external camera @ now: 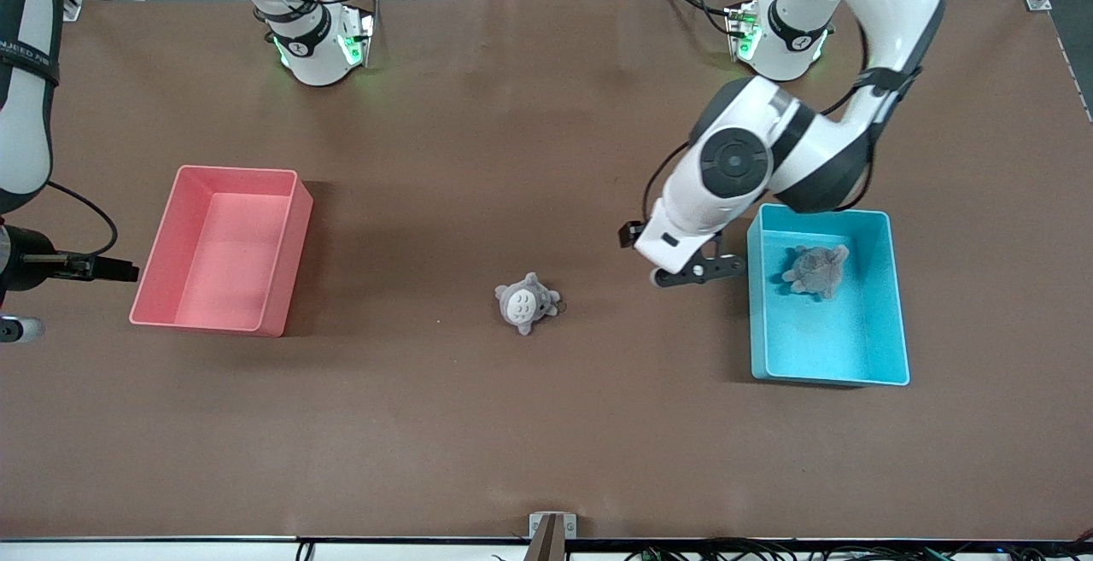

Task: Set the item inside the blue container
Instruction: 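Retract the right arm to rest while the left gripper reaches the Totoro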

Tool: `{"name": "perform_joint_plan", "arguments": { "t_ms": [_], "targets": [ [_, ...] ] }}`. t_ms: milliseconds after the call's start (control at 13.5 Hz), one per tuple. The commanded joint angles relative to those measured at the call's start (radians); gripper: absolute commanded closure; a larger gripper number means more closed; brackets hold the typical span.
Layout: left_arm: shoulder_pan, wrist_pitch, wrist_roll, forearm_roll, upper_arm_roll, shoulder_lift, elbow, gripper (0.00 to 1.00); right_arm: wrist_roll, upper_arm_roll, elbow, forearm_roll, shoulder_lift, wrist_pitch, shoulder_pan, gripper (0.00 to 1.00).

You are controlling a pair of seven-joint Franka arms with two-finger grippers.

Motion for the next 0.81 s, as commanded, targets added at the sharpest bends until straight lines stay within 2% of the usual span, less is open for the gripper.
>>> {"name": "perform_joint_plan", "arguments": {
  "t_ms": [0,370,666,740],
  "targets": [
    [-0.092,0.037,-0.282,-0.002,0.006,0.14,0.155,0.0,0.005,0.03,-0.008,0.015,-0.025,-0.013,-0.013,0.0],
    [-0.174,0.333,-0.572,0.006,0.024,0.24,0.184,0.0,-0.007,0.027,-0.032,0.021,-0.079,-0.011,-0.014,0.0],
    [-0.35,0.534,-0.749,0.001,0.209,0.306,0.184,0.0,-0.01,0.025,-0.221,0.007,-0.231,0.091,0.0,0.0],
    [-0.373,0.57,-0.757,-0.004,0.235,0.321,0.184,0.0,-0.01,0.027,-0.262,0.006,-0.264,0.117,0.0,0.0]
  ]
}}
